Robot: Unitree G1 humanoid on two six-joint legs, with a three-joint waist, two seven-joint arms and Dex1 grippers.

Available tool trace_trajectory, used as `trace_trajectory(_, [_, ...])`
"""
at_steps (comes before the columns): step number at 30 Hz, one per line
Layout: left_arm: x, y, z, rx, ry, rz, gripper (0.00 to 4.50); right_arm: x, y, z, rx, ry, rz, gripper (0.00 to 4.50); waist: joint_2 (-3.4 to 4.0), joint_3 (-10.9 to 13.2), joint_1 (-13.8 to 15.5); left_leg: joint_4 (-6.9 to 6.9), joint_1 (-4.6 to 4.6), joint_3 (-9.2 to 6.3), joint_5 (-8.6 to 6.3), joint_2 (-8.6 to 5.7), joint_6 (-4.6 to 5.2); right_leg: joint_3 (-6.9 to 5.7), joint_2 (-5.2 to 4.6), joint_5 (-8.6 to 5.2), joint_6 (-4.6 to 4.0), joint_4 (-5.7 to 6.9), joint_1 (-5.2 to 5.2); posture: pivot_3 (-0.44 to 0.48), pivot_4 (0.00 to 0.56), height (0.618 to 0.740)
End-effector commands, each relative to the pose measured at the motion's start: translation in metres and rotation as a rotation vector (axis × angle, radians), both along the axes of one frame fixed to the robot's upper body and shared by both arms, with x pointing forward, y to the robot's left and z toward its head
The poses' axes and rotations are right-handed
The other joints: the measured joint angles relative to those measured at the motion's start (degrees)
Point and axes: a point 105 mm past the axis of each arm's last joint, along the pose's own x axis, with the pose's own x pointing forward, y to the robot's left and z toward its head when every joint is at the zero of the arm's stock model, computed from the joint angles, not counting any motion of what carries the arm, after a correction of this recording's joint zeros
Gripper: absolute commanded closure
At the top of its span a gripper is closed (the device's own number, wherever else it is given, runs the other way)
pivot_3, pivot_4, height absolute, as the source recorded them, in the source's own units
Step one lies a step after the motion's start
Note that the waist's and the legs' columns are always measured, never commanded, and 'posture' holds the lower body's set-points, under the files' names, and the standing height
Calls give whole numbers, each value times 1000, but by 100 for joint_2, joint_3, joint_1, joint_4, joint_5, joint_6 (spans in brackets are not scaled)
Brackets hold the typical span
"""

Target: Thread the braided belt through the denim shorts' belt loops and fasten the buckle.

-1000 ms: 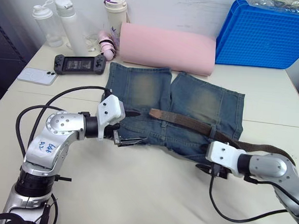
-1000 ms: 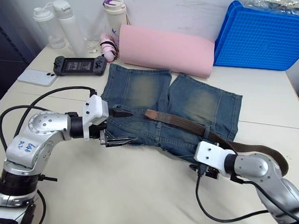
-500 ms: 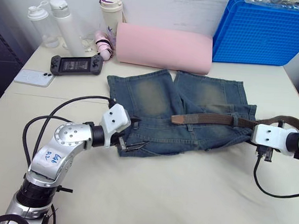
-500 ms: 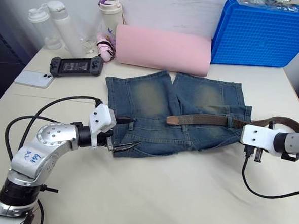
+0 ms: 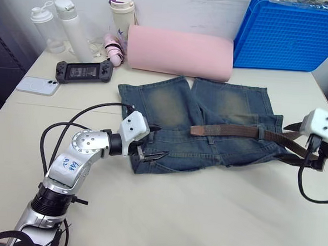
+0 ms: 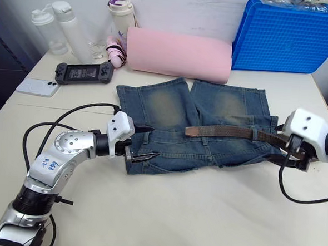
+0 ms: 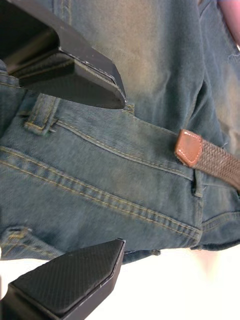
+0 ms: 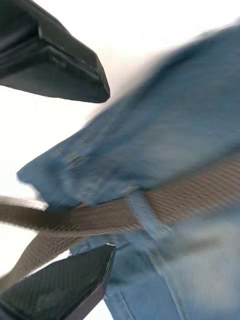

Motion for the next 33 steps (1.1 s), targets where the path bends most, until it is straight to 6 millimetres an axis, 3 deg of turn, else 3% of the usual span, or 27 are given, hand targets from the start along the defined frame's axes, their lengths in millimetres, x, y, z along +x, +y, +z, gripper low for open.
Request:
trace_trajectory(1, [2,-1,15,-46,-34,-12,0,-8,34,1,249,0,-32,28,-1,1,16,0,0,-2,-1,0,-1,-3,0,0,0,0,0,0,150,740])
trace_trajectory(3, [4,-1,19,-52,-38,-9,0,-8,44,-25,334,91,-141,28,-2,0,21,-3,0,-4,0,-2,-2,-4,-2,0,0,2,-1,0,150,740])
trace_trajectory(5, [5,0,19,-39,-48,-4,0,-8,57,-39,556,202,-215,28,-3,0,20,-2,0,-9,-1,-5,-1,-4,-4,0,0,8,-2,0,150,740])
trace_trajectory(10, [5,3,17,-11,-56,3,0,-7,79,-55,913,380,-262,28,1,0,0,-3,0,-8,0,-16,-1,7,-9,0,0,30,-17,0,150,740])
trace_trajectory(15, [6,4,18,-4,-62,12,0,15,73,-62,1140,422,-370,28,6,-3,-14,-5,5,-13,-1,-20,-1,14,-8,0,-1,48,-22,0,150,740])
trace_trajectory(25, [6,8,21,12,-78,39,0,45,72,-65,1325,475,-430,28,7,-3,-127,-6,6,-12,0,-17,-1,17,-3,0,-1,58,-26,0,150,740])
trace_trajectory(33, [5,10,21,22,-86,50,0,53,93,-66,1351,529,-360,28,8,-3,-168,-6,8,-10,0,-15,-1,19,-2,0,-1,60,-26,0,150,740])
